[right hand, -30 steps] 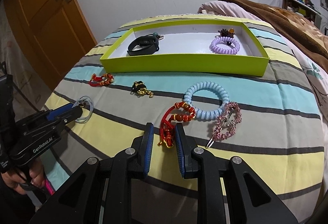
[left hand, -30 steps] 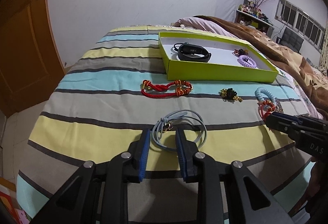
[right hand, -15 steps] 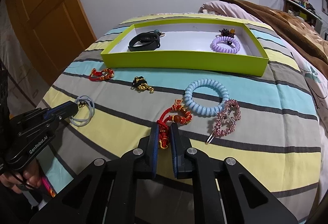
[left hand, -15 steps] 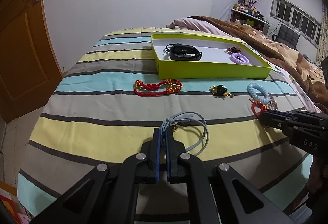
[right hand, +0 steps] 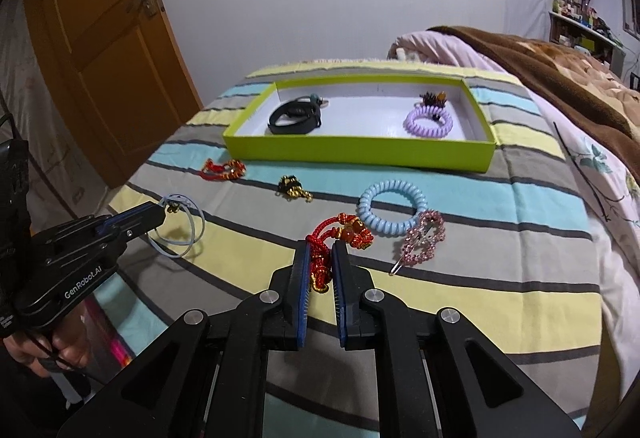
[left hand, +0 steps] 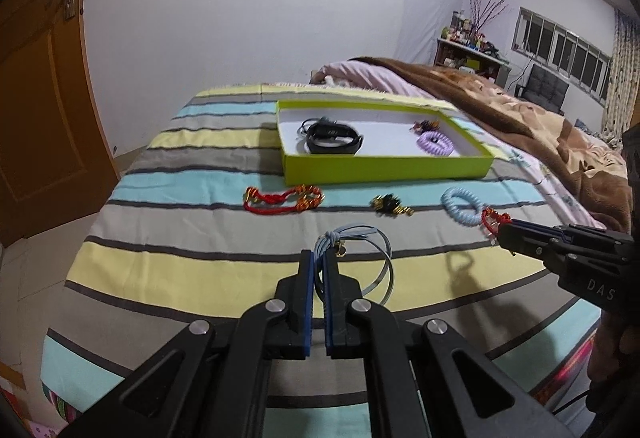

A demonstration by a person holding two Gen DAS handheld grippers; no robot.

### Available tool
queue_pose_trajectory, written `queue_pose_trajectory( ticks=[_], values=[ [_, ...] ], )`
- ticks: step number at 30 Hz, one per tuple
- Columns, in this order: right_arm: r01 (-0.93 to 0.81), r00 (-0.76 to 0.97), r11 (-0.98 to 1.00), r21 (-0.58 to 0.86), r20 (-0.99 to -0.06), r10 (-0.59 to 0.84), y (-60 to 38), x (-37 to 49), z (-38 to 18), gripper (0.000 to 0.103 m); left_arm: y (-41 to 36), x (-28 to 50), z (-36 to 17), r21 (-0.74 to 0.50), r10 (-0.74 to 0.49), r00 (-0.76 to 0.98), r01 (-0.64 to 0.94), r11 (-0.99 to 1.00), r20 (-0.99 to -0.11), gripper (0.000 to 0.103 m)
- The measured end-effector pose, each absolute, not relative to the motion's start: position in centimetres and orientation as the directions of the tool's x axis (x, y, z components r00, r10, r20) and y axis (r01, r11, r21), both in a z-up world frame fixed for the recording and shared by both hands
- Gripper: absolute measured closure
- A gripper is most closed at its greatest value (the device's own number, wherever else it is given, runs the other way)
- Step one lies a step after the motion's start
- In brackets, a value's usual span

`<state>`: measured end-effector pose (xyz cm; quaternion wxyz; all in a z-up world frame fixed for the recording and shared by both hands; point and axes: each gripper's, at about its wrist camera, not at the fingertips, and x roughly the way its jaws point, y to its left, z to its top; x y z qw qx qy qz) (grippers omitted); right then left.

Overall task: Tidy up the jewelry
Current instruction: 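Lift both held items and carry them toward the lime-green box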

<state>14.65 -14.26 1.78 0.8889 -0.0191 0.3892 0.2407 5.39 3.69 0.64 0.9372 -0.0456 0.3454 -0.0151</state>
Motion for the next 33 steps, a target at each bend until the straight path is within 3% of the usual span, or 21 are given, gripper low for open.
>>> queue_pose_trajectory(
  ticks=[33],
  values=[
    [-0.429,0.68,0.9,0.074,-0.629,0.376,-16.6,19.4,5.6,0.092,1.8,11.0,4.8,-0.073,-0.067,0.821,0.031,0.997,-0.567,0.099]
  ],
)
